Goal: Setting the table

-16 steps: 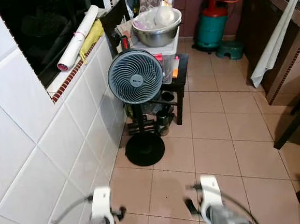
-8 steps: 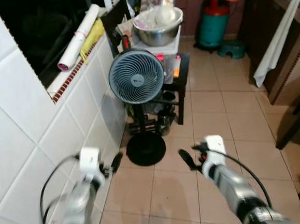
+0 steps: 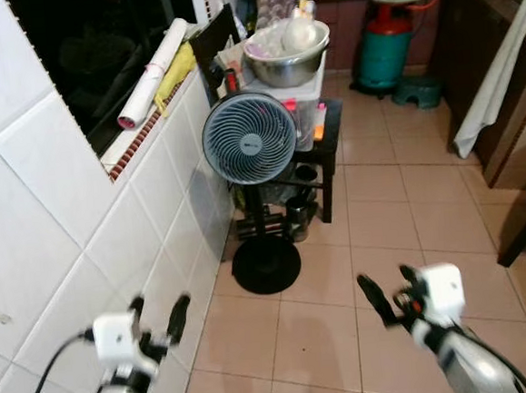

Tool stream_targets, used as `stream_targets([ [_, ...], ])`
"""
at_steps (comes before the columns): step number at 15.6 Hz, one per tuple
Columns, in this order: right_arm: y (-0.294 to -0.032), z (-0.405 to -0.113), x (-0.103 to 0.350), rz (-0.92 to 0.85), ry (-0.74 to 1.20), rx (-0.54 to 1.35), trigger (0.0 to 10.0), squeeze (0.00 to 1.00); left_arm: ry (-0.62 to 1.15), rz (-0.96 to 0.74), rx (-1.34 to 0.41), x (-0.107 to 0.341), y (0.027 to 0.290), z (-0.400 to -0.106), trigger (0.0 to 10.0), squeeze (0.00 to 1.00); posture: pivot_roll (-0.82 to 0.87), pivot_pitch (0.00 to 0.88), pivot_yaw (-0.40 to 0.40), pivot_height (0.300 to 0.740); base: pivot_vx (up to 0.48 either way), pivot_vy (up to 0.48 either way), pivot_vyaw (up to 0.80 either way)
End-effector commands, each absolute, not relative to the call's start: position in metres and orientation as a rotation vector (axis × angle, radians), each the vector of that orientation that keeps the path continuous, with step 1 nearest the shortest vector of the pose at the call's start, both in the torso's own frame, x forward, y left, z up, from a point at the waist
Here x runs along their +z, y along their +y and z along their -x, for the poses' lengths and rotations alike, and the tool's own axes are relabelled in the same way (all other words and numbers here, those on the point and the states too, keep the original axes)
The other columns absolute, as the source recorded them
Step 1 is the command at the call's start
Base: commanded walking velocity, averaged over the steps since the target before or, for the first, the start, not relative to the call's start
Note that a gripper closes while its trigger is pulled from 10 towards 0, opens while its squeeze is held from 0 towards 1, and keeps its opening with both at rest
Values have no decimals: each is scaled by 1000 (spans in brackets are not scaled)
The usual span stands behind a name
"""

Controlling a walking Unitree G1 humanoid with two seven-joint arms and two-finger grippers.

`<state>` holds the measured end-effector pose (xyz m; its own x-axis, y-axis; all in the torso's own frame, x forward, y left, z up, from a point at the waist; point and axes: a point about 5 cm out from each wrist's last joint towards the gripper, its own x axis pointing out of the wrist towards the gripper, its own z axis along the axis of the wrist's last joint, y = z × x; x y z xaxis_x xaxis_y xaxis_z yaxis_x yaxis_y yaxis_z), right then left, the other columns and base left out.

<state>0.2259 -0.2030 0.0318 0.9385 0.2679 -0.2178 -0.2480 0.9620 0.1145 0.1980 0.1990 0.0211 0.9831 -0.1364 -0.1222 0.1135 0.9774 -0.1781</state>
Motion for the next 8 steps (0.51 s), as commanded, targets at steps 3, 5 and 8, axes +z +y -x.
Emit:
stream_targets([
  [3,-177,-226,41,-57,185,247,10000,0,159,205,-196,34,192,-212,10000,0,-20,0,67,740,0,0,0],
  [5,-163,-233,49,-56,178,274,10000,0,135,243,-249,45,186,-222,10000,0,8,0,62,740,0,0,0],
  [8,-164,-243,56,-14,186,339,10000,0,74,290,-276,57,182,-238,10000,0,8,0,65,740,0,0,0],
])
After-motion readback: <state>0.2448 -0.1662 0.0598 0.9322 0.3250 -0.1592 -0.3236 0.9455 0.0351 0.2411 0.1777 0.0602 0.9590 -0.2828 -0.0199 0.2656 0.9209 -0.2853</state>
